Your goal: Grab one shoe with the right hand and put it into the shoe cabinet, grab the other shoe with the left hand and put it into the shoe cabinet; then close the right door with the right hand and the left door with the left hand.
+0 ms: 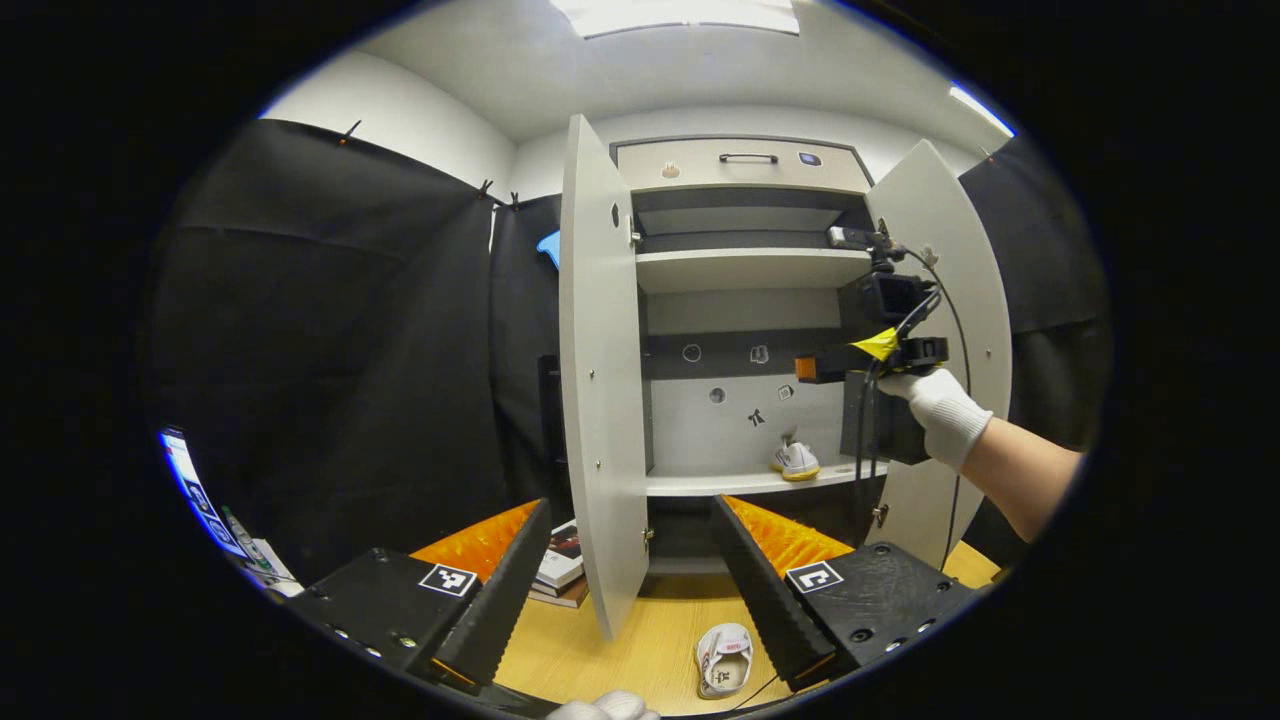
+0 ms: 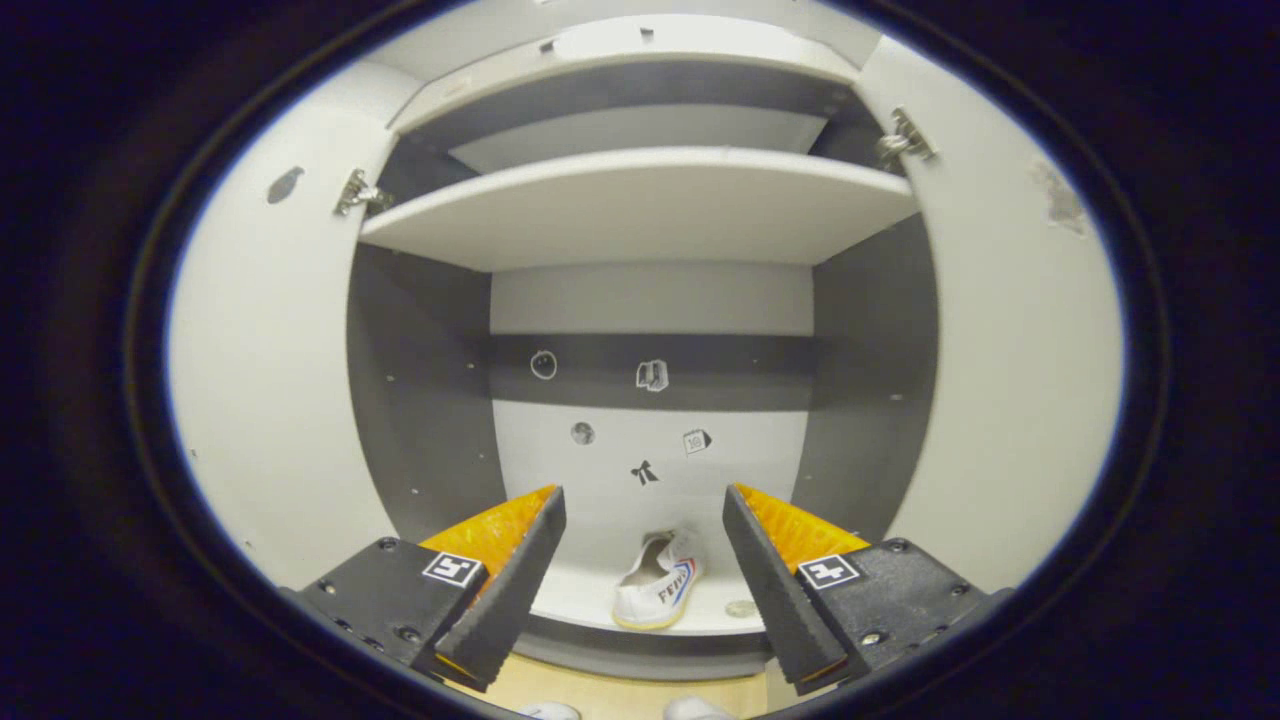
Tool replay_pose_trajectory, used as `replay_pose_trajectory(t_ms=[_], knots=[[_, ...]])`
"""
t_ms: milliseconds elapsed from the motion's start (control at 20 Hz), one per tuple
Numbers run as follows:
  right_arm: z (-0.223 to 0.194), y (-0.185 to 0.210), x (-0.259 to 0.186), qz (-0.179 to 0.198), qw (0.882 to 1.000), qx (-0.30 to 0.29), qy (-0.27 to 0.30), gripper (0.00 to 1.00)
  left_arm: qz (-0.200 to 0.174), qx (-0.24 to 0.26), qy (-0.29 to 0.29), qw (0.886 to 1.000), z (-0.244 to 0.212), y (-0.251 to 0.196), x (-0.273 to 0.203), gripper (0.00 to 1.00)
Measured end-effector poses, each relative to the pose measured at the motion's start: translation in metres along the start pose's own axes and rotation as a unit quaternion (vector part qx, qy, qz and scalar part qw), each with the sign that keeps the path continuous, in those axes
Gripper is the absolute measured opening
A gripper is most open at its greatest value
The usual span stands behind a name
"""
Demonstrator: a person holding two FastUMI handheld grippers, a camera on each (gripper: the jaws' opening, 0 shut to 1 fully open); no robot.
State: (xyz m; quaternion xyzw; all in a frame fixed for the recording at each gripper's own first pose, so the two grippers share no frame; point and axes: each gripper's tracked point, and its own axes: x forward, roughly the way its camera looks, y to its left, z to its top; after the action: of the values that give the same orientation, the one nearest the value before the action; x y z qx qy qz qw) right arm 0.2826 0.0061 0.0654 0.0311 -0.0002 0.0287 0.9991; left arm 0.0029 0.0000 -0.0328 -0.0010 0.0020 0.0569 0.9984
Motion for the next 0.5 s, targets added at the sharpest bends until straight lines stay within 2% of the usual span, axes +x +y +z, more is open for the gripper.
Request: replay_pose_trajectory(t_ms=[300,500], knots=[[-0.009,-0.022,-0.112,-0.009,0.999,0.009,-0.034,0.99,-0.041,0.004,-0.007,0.999,0.002,-0.009,-0.002,0.96],[-0.04,-0.039,-0.175,-0.016,0.999,0.0,-0.034,0.99,-0.068,0.007,-0.01,0.998,0.002,-0.017,-0.003,0.96]])
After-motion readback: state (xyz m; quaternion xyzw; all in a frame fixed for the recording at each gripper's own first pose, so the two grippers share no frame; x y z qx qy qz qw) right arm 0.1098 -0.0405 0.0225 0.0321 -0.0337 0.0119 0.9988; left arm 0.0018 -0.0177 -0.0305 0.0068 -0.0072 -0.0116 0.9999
